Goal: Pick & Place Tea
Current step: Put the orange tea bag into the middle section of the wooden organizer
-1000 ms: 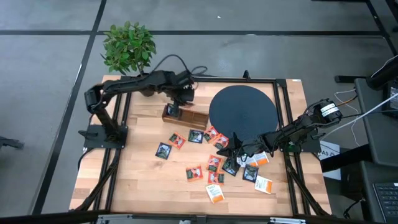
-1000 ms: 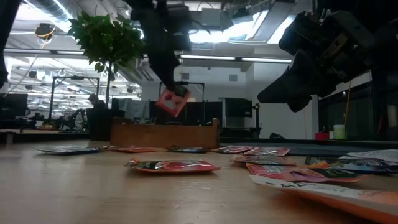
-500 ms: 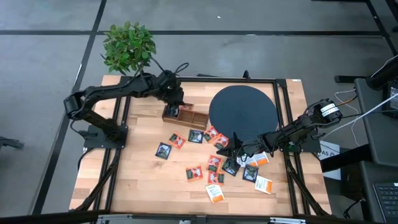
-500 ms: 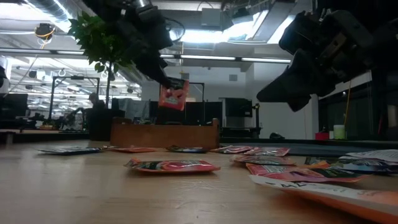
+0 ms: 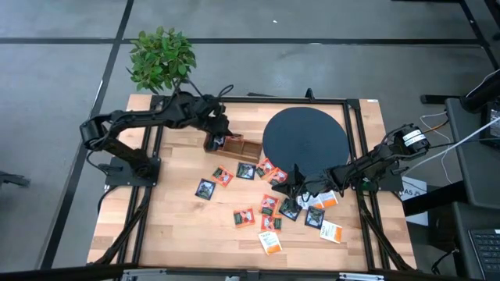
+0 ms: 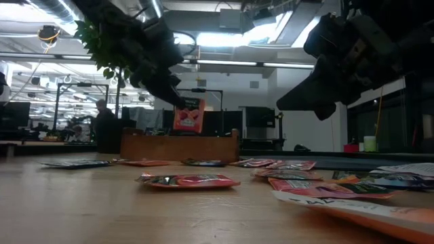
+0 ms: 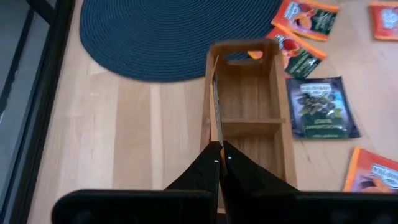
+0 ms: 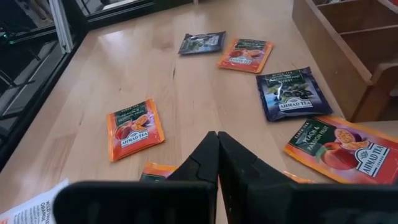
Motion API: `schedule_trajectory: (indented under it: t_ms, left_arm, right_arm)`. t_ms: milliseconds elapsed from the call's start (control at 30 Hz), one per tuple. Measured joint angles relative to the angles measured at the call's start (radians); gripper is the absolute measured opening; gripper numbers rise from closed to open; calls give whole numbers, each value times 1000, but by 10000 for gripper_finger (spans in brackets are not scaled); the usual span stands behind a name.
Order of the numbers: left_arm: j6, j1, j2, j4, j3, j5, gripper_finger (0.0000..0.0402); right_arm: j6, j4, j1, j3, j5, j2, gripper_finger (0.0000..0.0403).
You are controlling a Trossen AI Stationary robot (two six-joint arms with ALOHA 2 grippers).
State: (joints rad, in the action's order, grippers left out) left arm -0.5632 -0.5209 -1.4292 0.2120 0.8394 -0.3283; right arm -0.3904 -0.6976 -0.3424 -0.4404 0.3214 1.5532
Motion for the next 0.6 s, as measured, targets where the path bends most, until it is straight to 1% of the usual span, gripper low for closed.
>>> schedule_trajectory:
  t_ms: [67, 333, 467, 600]
  left_arm:
    - [-7, -2, 0, -22, -13, 3, 2]
    - [-26, -6, -3, -23, -25, 3, 2]
    - [-26, -7, -30, -26, -25, -4, 2]
    - [-27, -10, -66, -62, -25, 7, 2]
  right_arm:
    - [-1, -2, 0, 0, 0, 0, 10]
    - [0, -13, 0, 0, 0, 0, 10]
    - [0, -18, 0, 0, 0, 0, 10]
    - [0, -18, 0, 0, 0, 0, 10]
